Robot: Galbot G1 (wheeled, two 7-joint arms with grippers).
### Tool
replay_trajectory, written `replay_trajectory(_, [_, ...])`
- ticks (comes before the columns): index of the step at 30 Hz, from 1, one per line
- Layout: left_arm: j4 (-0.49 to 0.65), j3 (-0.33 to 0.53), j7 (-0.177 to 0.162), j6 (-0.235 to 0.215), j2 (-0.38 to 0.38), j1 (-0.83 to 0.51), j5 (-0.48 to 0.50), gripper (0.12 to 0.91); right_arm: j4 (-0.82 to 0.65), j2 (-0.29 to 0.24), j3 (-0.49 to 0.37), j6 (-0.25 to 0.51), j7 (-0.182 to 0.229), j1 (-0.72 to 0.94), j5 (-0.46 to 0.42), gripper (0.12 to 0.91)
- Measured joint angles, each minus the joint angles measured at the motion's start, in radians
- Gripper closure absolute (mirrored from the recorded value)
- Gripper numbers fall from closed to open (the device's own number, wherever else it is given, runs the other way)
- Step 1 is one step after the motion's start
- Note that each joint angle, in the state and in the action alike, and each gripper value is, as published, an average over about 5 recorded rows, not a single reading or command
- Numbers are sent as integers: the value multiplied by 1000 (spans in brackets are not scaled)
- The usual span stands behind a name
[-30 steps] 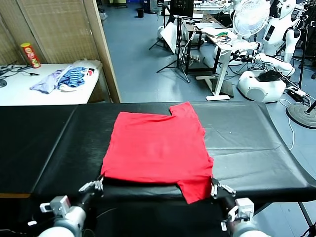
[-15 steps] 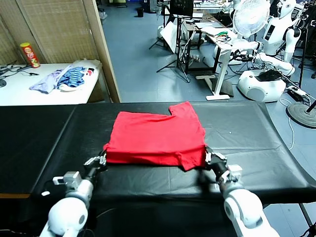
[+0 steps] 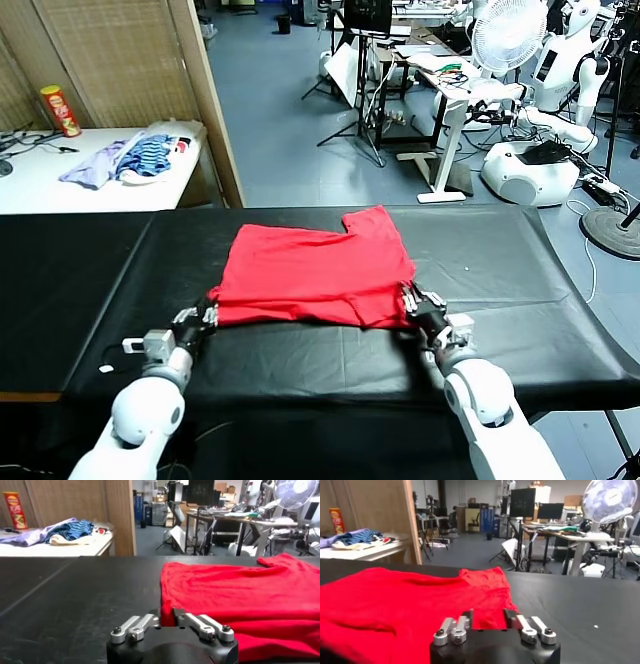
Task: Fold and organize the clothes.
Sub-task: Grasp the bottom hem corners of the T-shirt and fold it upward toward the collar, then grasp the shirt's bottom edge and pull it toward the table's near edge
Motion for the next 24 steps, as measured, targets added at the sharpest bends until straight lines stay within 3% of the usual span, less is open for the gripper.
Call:
replay_trajectory(3, [-11, -4, 2, 0, 3, 22, 0, 242, 2, 2, 3, -5, 1, -29, -1, 228])
replay_trajectory(8, [-11, -10, 9, 4, 1, 47, -16, 233, -12, 12, -7, -6, 0, -46, -10, 247])
replay_trajectory(13, [2, -13, 22, 11, -1, 50, -59, 240, -29, 18, -15, -6, -3, -42, -22, 393])
replay_trajectory(16, [7, -14, 28, 16, -1, 47, -95, 315, -40, 19, -19, -7, -4, -38, -24, 545])
replay_trajectory(20, [5, -15, 39, 22, 0, 49, -138, 532, -41, 16, -19, -7, -3, -38, -23, 760])
replay_trajectory(24, [2, -15, 48, 26, 3, 53, -160, 750, -23, 4, -12, -19, 7, -46, -14, 874])
